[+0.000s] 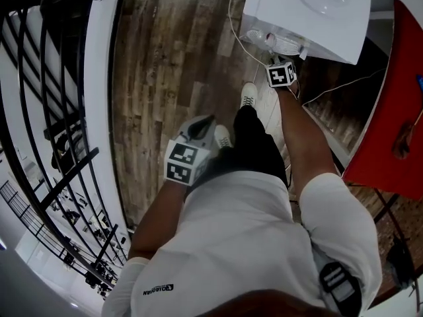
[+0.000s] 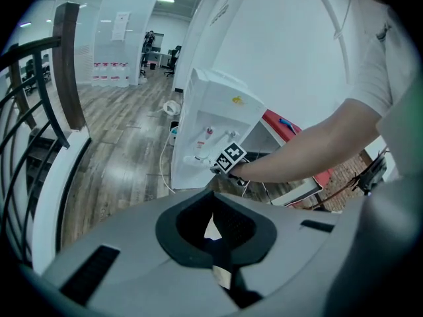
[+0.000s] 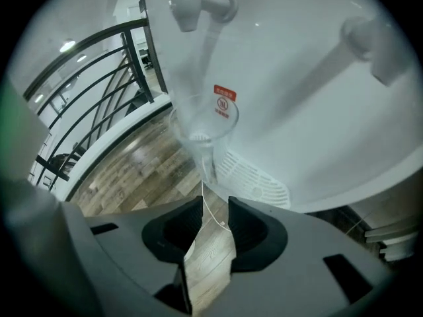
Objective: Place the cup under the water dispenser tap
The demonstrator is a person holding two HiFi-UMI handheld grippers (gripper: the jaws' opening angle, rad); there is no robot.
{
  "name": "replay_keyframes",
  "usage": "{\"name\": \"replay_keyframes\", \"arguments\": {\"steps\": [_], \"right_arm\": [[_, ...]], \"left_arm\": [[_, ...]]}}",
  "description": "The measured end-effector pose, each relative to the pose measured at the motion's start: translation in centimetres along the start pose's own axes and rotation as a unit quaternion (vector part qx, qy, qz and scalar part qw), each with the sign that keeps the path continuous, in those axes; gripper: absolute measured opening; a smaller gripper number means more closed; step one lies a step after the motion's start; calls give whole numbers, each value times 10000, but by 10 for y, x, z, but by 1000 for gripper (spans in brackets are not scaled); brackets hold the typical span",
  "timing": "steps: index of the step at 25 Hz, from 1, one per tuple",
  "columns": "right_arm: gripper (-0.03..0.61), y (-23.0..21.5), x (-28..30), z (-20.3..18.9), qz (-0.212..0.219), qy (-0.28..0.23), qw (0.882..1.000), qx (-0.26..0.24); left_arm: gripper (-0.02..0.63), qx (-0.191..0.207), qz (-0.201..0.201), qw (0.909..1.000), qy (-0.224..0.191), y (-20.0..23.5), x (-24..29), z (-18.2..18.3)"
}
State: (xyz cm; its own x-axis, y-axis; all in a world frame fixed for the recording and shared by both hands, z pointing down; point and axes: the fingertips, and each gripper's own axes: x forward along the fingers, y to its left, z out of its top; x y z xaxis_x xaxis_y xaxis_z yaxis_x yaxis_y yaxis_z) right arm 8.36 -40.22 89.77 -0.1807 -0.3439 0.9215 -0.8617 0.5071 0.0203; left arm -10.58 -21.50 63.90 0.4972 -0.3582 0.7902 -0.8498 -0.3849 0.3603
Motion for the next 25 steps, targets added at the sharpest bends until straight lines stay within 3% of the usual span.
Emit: {"name": "replay_keyframes", "arguments": {"steps": [5, 9, 12, 22, 25], "right_arm": [[100, 15, -34, -44, 55, 147, 9998, 77], [96, 34, -66, -64, 144, -162, 9992, 337], [43, 50, -93, -72, 200, -370, 9972, 625], [23, 160, -210, -86, 1430, -1057, 9777, 1114], [23, 184, -257, -78, 1750, -1317, 9667, 1327]], "left_arm": [[-3, 196, -35, 9997, -159, -8, -21, -1], [-3, 319, -41, 9989, -343, -14, -39, -5], [-3, 350, -117, 9982, -472, -19, -54, -10], [-3, 537, -325, 9939, -902, -40, -112, -49], [-3, 519, -489, 9916, -1075, -49, -133, -47]]}}
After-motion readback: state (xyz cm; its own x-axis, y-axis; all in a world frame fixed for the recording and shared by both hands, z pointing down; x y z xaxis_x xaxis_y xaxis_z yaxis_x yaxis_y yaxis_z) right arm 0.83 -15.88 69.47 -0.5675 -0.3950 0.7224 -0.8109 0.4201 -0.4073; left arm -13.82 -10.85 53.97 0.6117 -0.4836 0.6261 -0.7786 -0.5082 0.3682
